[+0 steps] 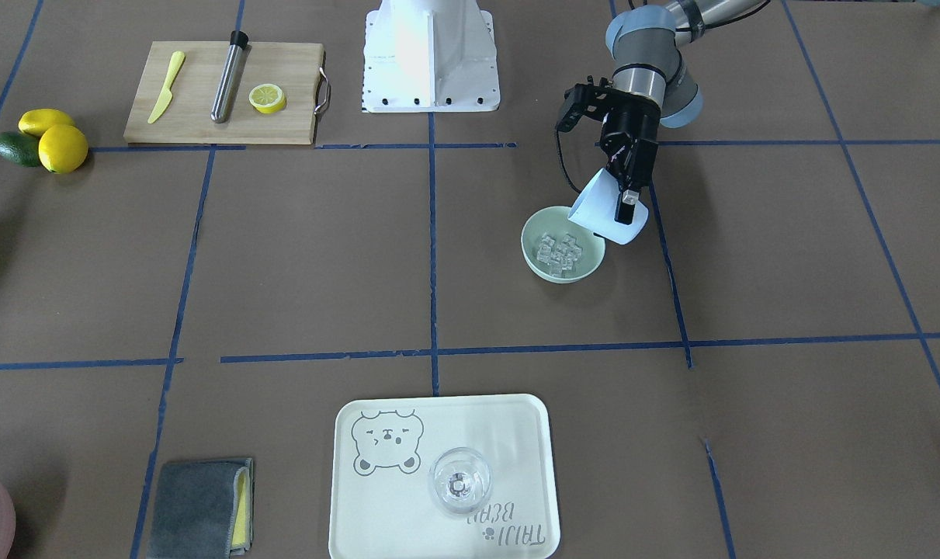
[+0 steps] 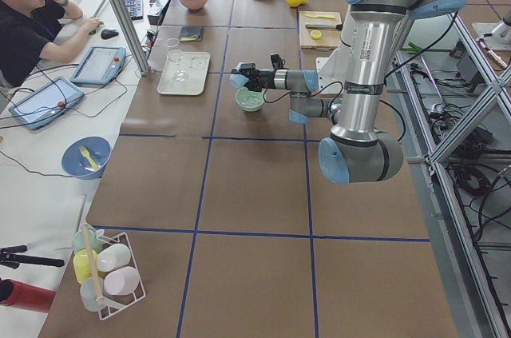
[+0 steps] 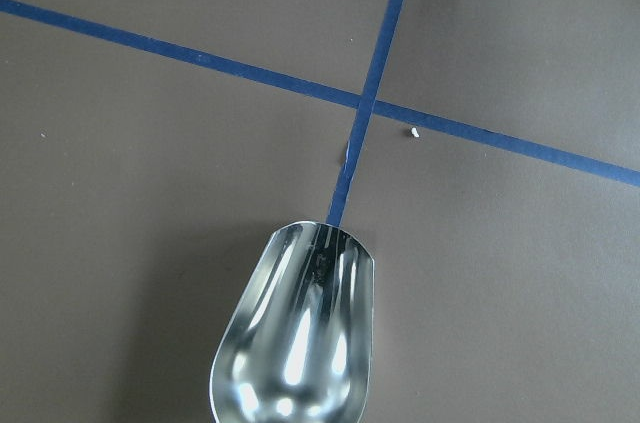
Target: Pour ice into bowl
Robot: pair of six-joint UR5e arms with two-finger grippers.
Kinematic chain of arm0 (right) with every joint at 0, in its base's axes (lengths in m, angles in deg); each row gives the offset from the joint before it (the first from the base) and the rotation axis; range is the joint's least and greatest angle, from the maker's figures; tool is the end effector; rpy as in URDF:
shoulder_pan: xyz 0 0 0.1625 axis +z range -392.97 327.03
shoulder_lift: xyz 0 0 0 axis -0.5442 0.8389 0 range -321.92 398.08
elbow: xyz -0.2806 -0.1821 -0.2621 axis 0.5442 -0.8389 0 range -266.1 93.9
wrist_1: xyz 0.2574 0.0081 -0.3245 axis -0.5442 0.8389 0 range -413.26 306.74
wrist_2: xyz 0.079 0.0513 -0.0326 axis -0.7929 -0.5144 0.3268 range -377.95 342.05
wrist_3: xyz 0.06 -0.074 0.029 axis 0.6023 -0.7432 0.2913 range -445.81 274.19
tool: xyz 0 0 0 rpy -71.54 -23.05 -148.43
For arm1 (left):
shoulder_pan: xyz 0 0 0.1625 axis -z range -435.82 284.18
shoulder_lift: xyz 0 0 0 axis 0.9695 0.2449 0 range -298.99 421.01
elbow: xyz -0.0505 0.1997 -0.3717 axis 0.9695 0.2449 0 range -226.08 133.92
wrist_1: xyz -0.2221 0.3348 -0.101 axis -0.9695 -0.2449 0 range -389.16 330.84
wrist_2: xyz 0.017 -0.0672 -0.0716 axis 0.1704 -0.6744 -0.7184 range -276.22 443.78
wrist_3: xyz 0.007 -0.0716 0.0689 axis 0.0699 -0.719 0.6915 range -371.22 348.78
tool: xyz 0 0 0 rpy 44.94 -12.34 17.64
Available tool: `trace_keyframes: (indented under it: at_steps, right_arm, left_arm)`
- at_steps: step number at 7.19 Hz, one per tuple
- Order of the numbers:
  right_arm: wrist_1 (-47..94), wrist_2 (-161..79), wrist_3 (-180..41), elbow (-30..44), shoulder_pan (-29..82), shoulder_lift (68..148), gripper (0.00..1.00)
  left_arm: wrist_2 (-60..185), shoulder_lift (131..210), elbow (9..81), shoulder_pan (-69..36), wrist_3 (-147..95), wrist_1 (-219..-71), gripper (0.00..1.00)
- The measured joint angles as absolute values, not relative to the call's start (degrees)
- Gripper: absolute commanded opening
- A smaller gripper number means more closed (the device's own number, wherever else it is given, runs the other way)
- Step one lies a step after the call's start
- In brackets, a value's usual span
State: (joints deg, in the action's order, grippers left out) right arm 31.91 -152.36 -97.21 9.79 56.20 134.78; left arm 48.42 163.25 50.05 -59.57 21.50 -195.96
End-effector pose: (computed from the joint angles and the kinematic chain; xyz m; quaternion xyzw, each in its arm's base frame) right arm 0.0572 -0.4480 0.6541 0.0672 -0.3730 -0.1117 0.9186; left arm 0.4303 -0.3490 0.3497 0.7229 -0.0600 0.2771 0.6301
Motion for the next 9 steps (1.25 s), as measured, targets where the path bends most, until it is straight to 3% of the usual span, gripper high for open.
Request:
trace_keyframes:
  at_steps: [4,9]
  right_arm:
    - [31.9,-152.4,-97.2,9.9,56.2,135.2,1.0]
    - [31.9,-152.3,-97.3,9.9,56.4,135.2,1.0]
  left_arm:
    - [45.7,162.0,49.9,-59.6,-20.5,-195.7,0.0]
    - [45.5,148.9,49.9,-58.7,-64.7,-195.8,0.0]
